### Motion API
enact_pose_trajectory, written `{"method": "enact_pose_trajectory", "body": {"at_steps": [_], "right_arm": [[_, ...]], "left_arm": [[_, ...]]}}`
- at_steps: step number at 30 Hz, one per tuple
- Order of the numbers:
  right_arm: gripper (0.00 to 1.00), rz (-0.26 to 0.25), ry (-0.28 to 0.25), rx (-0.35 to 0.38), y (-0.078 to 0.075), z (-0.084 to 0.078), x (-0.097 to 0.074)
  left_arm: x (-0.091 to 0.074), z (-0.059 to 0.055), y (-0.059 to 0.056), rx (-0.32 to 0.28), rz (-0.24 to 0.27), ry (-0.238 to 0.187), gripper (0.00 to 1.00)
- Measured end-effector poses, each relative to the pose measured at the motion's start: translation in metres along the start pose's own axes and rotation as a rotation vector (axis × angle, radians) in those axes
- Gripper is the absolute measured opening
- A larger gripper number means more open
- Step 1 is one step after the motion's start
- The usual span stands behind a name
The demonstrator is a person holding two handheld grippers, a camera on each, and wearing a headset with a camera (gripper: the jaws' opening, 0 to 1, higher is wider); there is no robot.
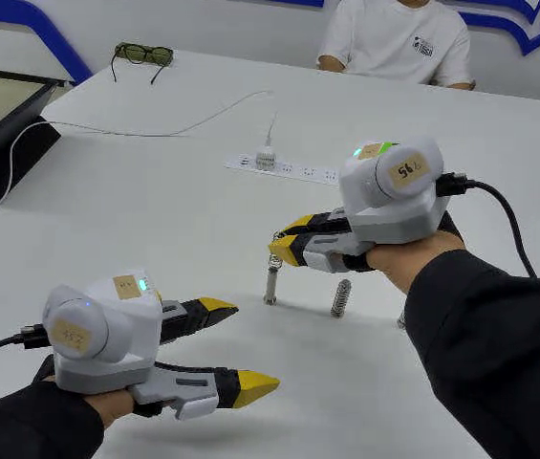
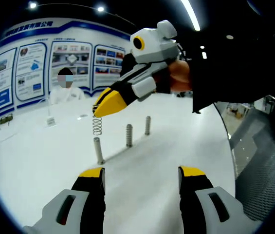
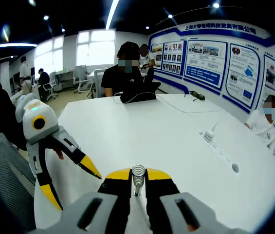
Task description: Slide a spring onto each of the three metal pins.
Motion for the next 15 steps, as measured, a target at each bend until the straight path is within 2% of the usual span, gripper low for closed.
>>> {"method": "enact_pose_trajectory", "body": {"at_steps": [15], "right_arm": [[0.12, -0.001, 0.017, 0.016, -0.0061, -0.0065, 0.0083]], "left_arm": [[-0.0013, -0.0031, 0.0020, -0.006, 0.001, 0.003, 0.64]]}}
Point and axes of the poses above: the centre of the closed fingertips' face, and the gripper's own axes: x roughly forward along the fingers, y roughly to its left, z roughly out of its top, the point moved 8 cm from there along -x, roughly backward along the fingers, and after that the axes turned 12 degrees about x, right-handed, at the moved point
